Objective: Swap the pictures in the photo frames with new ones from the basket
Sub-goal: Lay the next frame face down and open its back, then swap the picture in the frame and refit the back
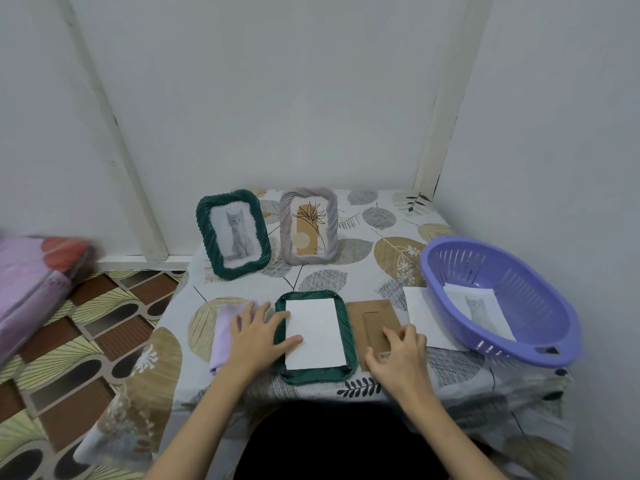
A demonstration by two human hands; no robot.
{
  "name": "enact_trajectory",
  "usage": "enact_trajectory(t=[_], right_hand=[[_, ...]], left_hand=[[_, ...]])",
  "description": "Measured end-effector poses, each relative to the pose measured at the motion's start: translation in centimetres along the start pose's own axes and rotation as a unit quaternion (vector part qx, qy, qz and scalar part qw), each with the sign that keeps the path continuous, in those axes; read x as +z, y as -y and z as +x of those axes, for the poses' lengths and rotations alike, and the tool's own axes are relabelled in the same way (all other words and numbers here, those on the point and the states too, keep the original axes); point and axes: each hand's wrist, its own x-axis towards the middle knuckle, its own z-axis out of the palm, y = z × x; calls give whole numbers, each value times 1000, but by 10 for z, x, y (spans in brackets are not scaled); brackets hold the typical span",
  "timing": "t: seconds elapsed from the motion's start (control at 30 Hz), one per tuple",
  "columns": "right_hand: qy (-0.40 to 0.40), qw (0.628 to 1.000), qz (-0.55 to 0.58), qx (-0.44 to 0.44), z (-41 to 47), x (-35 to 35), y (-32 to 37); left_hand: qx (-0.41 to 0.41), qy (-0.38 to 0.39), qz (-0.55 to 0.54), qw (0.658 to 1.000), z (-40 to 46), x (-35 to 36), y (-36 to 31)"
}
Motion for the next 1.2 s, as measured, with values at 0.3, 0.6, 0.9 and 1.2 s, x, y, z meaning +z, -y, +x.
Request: enact_trajectory(t=[0.3, 0.6, 0.9, 1.2], right_hand=[[-25, 999, -39, -5, 3, 7, 10], [152, 975, -46, -153, 18, 19, 24], [190, 967, -28, -166, 23, 18, 22], [186, 968, -32, -167, 23, 18, 21]], left_hand=[[4, -21, -40, 999, 8, -1, 2], [22, 67, -15, 997, 38, 0, 2], [67, 22, -51, 996, 43, 8, 6], [89, -1, -210, 974, 32, 1, -12]])
